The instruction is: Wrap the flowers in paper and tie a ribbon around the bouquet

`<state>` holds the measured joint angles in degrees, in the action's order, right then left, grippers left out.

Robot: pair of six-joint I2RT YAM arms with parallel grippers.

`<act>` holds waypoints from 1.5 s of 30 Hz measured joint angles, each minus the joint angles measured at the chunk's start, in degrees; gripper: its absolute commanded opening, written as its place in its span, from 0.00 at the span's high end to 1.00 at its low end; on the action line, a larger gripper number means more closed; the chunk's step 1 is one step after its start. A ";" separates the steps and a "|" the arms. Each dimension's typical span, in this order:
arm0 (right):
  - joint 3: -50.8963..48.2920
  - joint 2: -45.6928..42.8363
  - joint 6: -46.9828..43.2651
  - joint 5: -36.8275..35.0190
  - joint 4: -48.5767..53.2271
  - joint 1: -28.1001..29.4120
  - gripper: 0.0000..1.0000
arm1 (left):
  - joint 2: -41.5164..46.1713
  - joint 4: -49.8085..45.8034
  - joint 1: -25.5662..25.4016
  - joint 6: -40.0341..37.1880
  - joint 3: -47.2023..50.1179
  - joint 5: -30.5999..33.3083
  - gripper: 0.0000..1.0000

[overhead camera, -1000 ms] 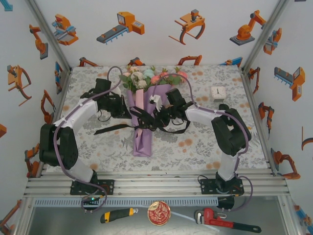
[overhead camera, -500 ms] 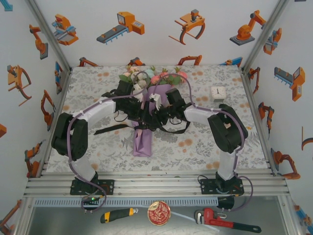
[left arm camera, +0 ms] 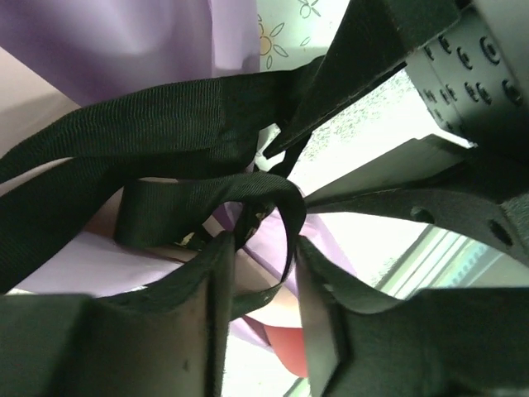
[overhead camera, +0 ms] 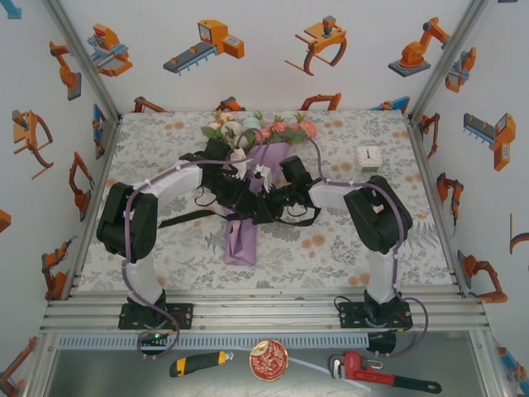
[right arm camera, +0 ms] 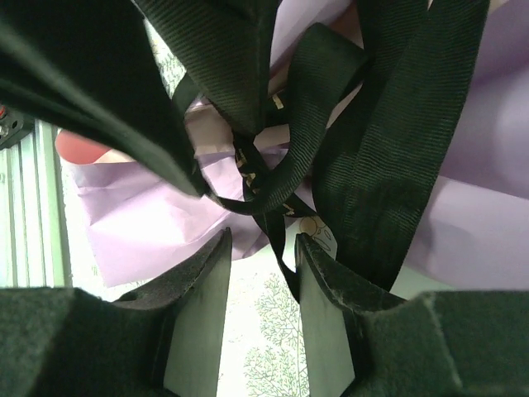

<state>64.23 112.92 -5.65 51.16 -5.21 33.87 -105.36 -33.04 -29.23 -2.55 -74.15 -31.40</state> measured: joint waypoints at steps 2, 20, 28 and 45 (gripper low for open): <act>0.00 0.00 -0.20 0.15 0.20 0.00 0.68 | 0.00 -0.39 0.00 -0.42 0.00 0.28 0.93; -0.55 -0.66 -0.28 -6.43 5.01 -1.27 1.00 | 25.83 2.29 17.22 15.89 14.64 11.76 1.00; -6.34 -6.08 12.48 -16.02 3.04 -1.22 1.00 | 28.48 0.07 35.52 28.70 27.12 13.97 1.00; -2.93 -7.34 30.32 -32.92 17.31 -4.02 1.00 | 18.67 -2.75 53.02 29.90 23.80 4.35 1.00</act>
<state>61.30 105.58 24.67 18.24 12.10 29.85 -86.70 -35.79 23.79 27.35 -50.35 -27.05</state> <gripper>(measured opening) 0.003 0.006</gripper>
